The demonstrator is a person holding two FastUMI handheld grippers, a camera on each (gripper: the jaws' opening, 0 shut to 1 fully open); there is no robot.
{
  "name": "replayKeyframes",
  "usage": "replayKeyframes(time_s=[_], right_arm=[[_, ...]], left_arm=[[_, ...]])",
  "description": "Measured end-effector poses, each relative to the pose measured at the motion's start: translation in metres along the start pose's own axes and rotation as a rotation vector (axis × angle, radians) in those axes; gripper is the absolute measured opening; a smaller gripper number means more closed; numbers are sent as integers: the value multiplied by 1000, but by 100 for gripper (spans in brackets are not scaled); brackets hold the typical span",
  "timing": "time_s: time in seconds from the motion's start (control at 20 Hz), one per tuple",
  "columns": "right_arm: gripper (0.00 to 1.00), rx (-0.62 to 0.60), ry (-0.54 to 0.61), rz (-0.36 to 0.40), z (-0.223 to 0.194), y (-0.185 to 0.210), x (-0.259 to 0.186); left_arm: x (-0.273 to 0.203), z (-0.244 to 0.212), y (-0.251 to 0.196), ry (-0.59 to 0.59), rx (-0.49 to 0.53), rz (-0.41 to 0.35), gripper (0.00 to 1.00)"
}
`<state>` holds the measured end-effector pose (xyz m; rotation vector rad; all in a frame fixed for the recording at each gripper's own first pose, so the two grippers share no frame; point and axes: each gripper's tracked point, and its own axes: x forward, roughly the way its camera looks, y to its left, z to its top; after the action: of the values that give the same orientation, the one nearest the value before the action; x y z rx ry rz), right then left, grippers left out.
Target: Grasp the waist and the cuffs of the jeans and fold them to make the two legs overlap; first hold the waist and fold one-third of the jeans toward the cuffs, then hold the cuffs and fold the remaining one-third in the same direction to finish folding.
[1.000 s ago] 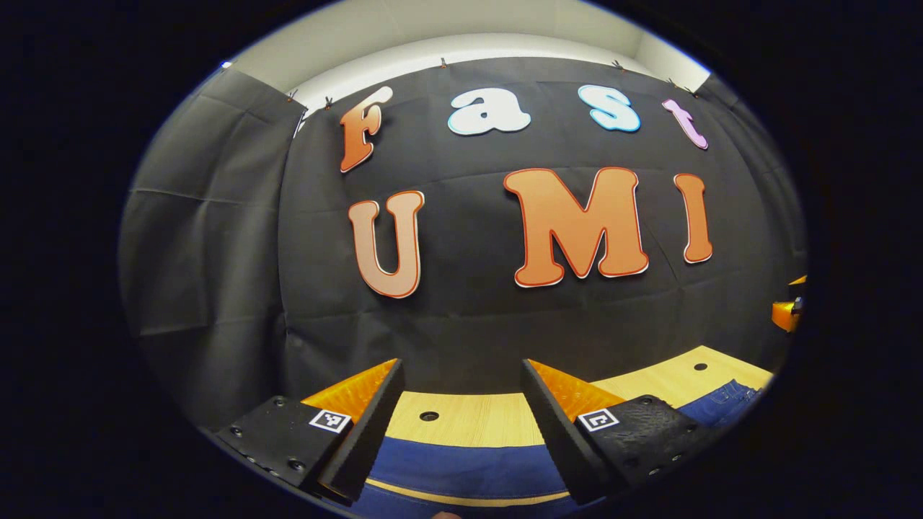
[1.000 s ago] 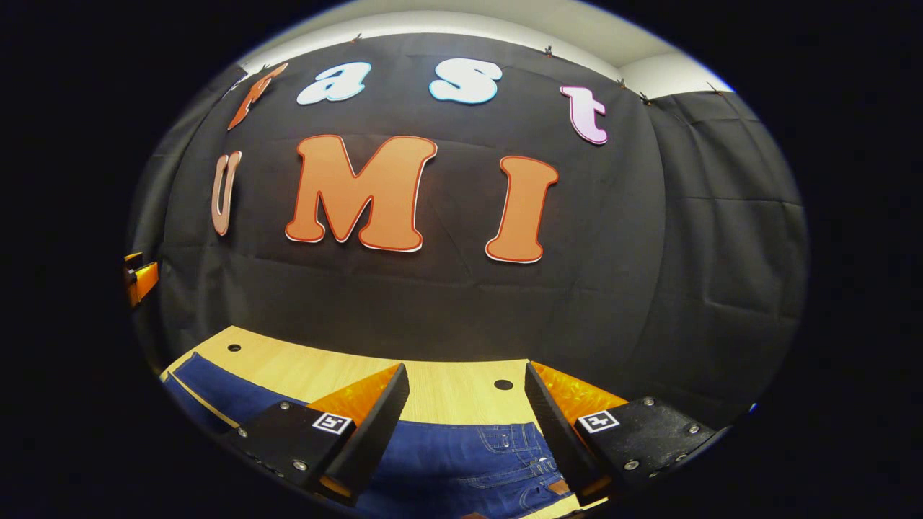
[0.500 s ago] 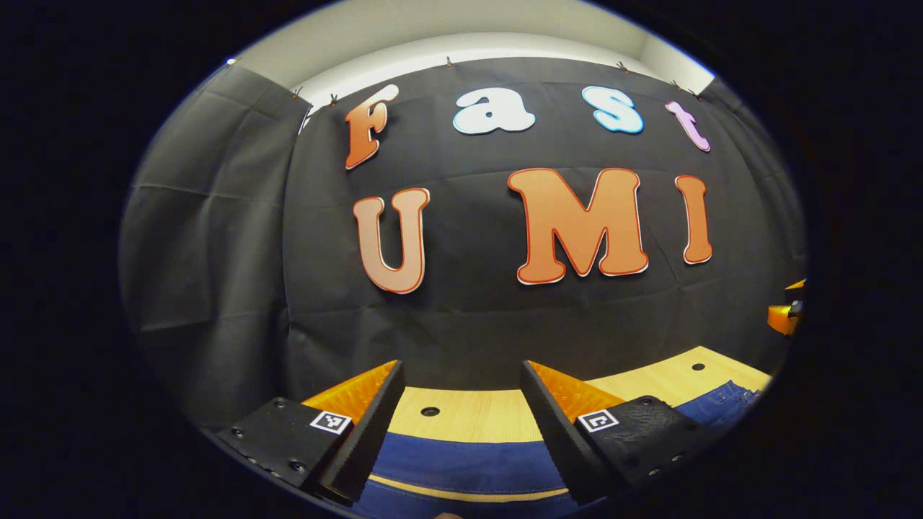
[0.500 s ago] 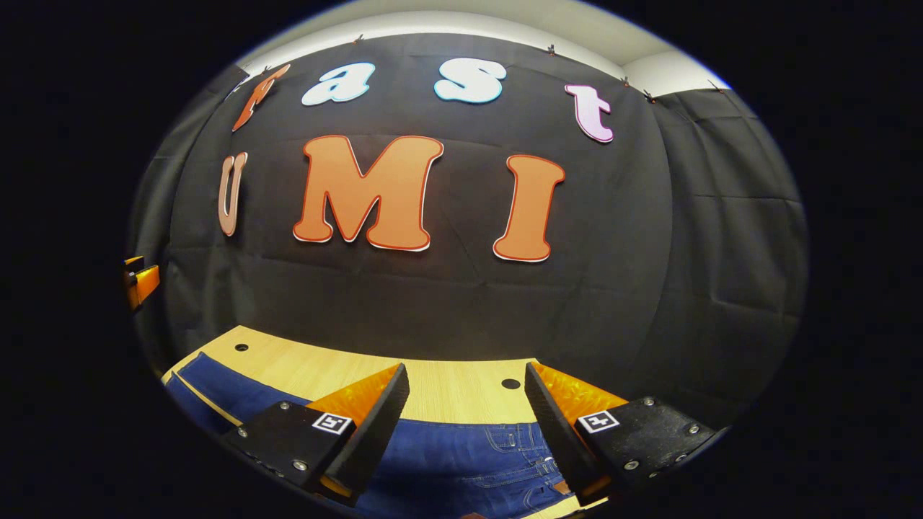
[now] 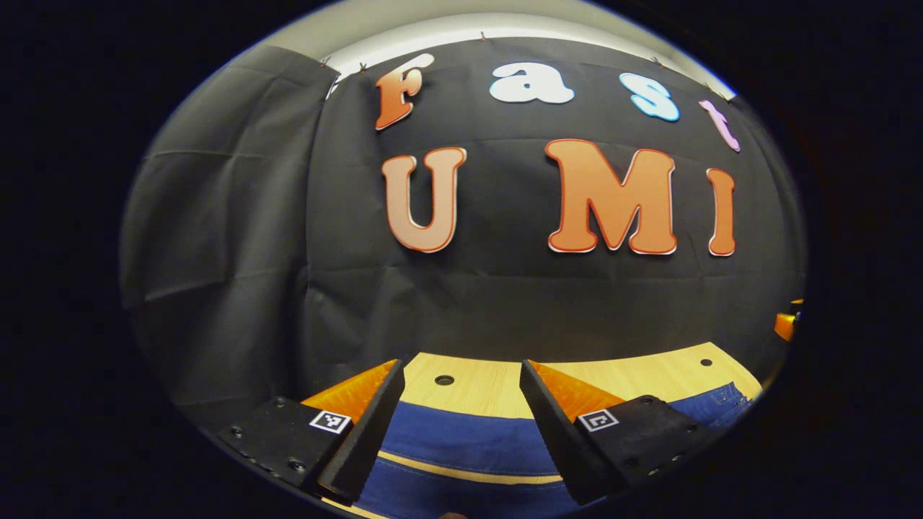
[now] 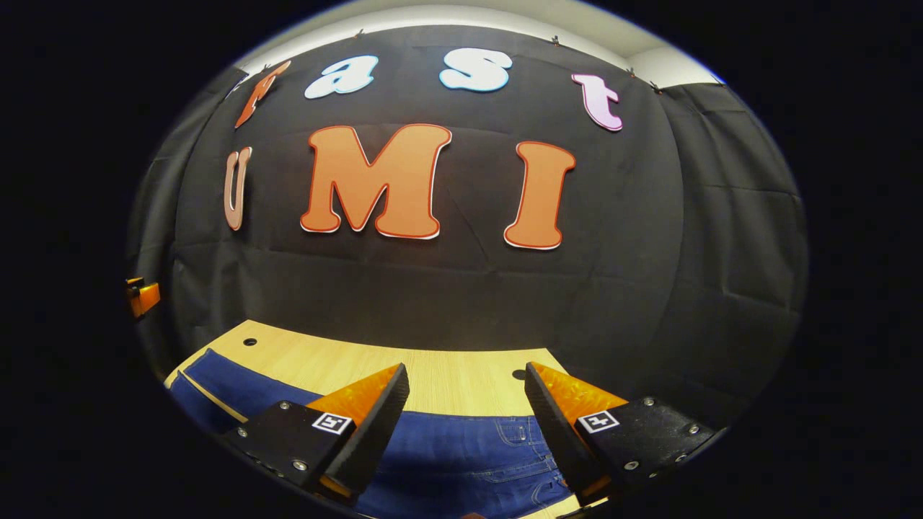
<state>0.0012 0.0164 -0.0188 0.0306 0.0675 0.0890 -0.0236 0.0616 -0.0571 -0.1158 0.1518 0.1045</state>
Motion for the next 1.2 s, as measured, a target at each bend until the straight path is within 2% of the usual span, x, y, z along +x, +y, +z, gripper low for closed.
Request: replayKeyframes(time_s=[0.25, 0.3, 0.6, 0.95, 1.2], right_arm=[[98, 127, 149, 4, -41, -12, 7], [98, 161, 187, -1, -52, -15, 8], [97, 300, 339, -40, -98, -35, 7], [98, 485, 547, -85, -164, -54, -7], [98, 578, 654, -109, -202, -65, -16]], left_arm=[[2, -46, 36, 137, -138, 25, 98], [2, -56, 43, 168, -174, 35, 94], [1, -121, 97, 327, -393, 119, 97], [-22, -208, 136, 566, -631, 160, 98], [-41, -250, 161, 660, -735, 216, 97]])
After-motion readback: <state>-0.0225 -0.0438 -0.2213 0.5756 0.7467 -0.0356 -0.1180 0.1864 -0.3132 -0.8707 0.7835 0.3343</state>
